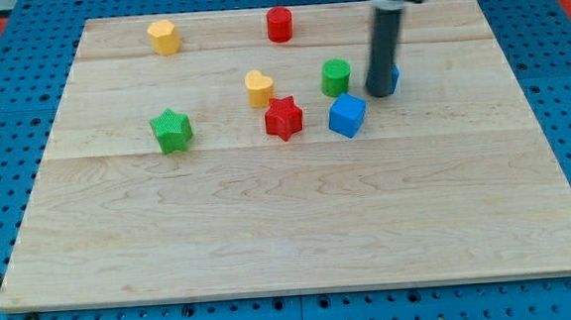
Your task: Keep the blue triangle to the right of the red circle
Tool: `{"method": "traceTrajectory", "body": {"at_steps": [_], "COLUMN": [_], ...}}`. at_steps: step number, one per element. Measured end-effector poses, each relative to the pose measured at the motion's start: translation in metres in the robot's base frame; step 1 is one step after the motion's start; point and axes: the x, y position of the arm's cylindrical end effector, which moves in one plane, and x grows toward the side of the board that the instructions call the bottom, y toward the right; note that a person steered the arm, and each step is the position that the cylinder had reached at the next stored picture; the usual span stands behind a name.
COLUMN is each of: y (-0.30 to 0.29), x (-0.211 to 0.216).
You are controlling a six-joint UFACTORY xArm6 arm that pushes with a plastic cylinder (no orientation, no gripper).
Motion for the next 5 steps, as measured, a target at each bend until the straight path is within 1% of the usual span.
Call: {"method": "traceTrajectory", "body": {"at_steps": [1, 2, 3, 4, 5], "y": [0.025, 0.018, 0.047, 0.037, -0.016], "x": [-0.009, -0.075, -0.039, 0.018, 0.006]}}
